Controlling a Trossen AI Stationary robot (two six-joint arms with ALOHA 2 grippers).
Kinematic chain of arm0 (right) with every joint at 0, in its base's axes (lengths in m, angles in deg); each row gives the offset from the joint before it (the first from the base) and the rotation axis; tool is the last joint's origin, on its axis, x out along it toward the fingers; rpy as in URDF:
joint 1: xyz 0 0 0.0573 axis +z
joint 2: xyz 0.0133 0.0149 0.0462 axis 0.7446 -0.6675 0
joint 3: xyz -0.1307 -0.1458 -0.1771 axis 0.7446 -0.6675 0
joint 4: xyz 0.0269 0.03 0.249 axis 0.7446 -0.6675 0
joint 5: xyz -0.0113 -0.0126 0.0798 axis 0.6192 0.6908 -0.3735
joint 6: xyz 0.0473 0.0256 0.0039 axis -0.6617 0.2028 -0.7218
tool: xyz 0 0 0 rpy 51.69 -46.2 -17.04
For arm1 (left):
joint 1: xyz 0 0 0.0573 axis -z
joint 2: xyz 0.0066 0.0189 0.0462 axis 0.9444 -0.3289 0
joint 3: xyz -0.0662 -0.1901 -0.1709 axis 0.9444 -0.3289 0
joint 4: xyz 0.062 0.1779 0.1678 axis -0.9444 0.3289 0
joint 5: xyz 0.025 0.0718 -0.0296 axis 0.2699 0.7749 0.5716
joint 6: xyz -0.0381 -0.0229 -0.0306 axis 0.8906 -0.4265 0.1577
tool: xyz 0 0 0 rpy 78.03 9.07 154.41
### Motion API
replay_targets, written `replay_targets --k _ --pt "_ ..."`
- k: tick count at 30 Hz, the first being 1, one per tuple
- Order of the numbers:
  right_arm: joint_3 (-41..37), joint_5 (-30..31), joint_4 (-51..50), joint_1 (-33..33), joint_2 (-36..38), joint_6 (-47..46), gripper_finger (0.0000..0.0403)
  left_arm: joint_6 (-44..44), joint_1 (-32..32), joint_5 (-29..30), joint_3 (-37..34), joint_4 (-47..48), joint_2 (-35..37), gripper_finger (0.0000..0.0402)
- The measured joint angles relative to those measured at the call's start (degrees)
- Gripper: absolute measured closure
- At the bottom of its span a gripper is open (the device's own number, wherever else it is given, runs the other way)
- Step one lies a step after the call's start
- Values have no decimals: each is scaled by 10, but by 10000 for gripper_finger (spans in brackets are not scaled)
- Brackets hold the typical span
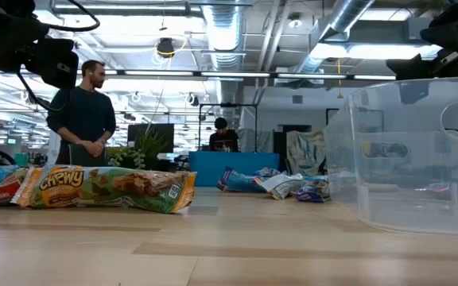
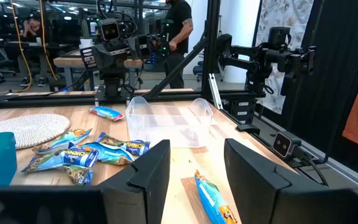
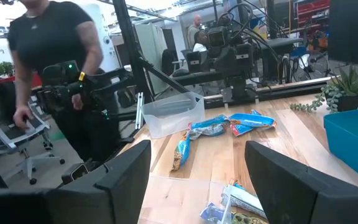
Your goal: Pick and place Granola Bars by type
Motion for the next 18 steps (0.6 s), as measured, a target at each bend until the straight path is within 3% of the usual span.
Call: replay_targets --k 11,13,18 --pt "0 0 0 0 0 0 148 10 0 0 0 0 0 258" --pt "0 0 0 0 0 0 148 64 0 -4 0 -2 0 258" --pt "0 0 0 0 0 0 148 295 0 -4 0 -23 0 258"
